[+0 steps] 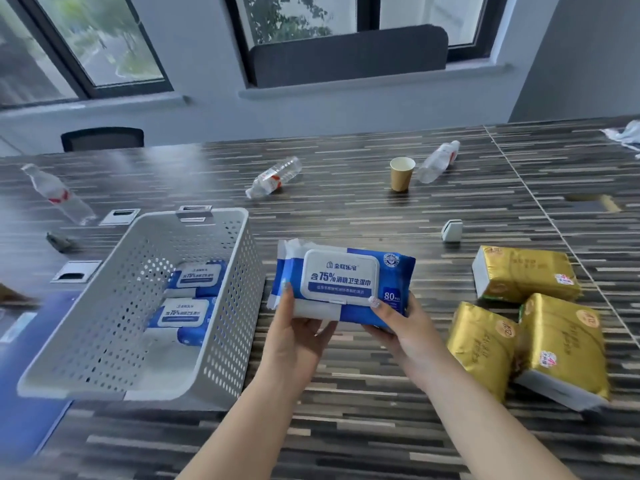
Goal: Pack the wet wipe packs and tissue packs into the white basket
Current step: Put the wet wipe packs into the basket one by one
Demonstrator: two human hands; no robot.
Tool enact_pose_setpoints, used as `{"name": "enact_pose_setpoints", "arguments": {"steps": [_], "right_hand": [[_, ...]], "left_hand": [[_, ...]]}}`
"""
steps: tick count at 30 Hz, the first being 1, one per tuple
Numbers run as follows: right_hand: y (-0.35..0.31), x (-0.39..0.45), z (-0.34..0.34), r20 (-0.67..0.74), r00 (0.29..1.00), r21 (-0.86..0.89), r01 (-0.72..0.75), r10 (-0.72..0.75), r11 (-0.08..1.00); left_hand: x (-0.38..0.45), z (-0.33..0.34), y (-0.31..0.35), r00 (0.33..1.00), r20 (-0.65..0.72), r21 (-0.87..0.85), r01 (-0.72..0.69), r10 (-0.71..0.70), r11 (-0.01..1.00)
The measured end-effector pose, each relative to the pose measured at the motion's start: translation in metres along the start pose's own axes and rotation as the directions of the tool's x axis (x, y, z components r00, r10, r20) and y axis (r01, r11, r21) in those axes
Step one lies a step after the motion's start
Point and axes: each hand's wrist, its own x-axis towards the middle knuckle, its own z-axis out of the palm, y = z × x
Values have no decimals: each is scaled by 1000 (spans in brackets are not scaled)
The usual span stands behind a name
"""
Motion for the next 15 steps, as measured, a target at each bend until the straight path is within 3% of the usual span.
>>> {"name": "enact_pose_setpoints", "arguments": {"steps": [3,6,10,15], "right_hand": [[2,-5,-9,38,999,18,-21,20,1000],[5,-9,-8,54,998,-15,-18,19,1000],[6,-15,-2,79,997,-87,7,0,996],[0,-18,4,68,998,92,-18,12,996]], "left_hand": [[-1,-11,20,1000,-4,9,-30,30,1000],[-5,-23,32,993,-74,268,-74,97,961],[-12,-34,37,965,-127,534,-128,229,836],[-19,-38,33,951,-133,536,-167,278,828]]}}
